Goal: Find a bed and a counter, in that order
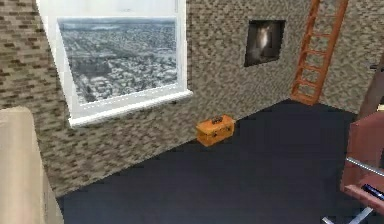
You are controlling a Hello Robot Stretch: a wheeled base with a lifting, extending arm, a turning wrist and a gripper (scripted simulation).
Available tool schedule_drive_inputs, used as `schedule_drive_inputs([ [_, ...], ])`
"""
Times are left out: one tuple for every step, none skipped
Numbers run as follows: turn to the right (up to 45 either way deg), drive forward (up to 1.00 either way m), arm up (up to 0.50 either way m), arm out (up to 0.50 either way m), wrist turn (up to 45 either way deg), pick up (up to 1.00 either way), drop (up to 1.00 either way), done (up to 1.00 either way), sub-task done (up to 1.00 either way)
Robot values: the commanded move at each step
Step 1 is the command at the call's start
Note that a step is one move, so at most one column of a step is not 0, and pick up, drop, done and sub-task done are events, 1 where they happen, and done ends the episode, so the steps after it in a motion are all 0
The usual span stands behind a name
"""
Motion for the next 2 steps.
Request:
schedule_drive_inputs([
  [27.0,0.0,0.0,0.0,0.0,0.0,0.0,0.0,0.0],
  [0.0,1.0,0.0,0.0,0.0,0.0,0.0,0.0,0.0],
])
